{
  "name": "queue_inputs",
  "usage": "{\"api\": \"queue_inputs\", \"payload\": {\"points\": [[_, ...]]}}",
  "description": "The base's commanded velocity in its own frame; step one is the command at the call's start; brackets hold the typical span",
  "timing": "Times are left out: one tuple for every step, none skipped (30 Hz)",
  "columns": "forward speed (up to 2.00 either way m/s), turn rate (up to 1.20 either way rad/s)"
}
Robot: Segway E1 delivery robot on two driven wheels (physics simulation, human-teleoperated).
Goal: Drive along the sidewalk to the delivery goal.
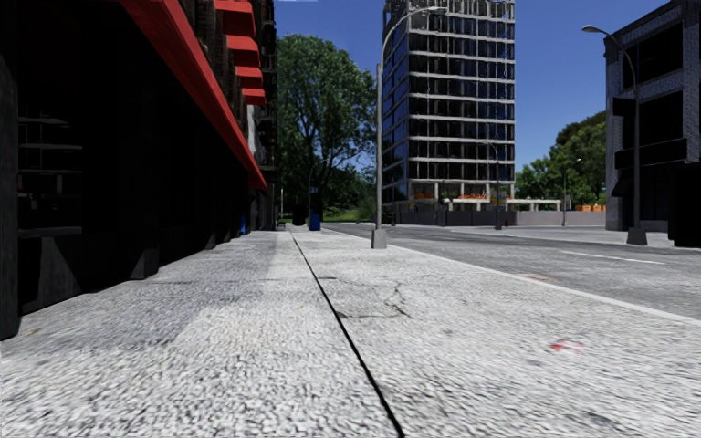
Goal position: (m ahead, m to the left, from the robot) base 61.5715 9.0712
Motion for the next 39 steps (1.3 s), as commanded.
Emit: {"api": "queue_inputs", "payload": {"points": [[1.96, 0.48], [1.96, 0.43], [1.96, 0.41], [1.96, 0.41], [1.96, 0.41], [1.96, 0.4], [1.96, 0.4], [1.96, 0.26], [1.96, 0.18], [1.96, 0.18], [1.96, 0.0], [1.96, 0.0], [1.96, 0.0], [1.96, 0.0], [1.96, 0.0], [1.96, 0.0], [1.96, 0.0], [1.98, 0.0], [1.98, 0.0], [1.98, 0.0], [1.98, 0.0], [1.98, 0.0], [1.98, 0.0], [1.98, 0.0], [1.98, 0.0], [1.98, 0.0], [1.98, 0.0], [2.0, 0.0], [2.0, 0.0], [2.0, 0.0], [2.0, 0.0], [2.0, 0.0], [2.0, 0.0], [2.0, 0.0], [2.0, 0.0], [2.0, 0.0], [2.0, 0.0], [2.0, 0.0], [2.0, 0.0]]}}
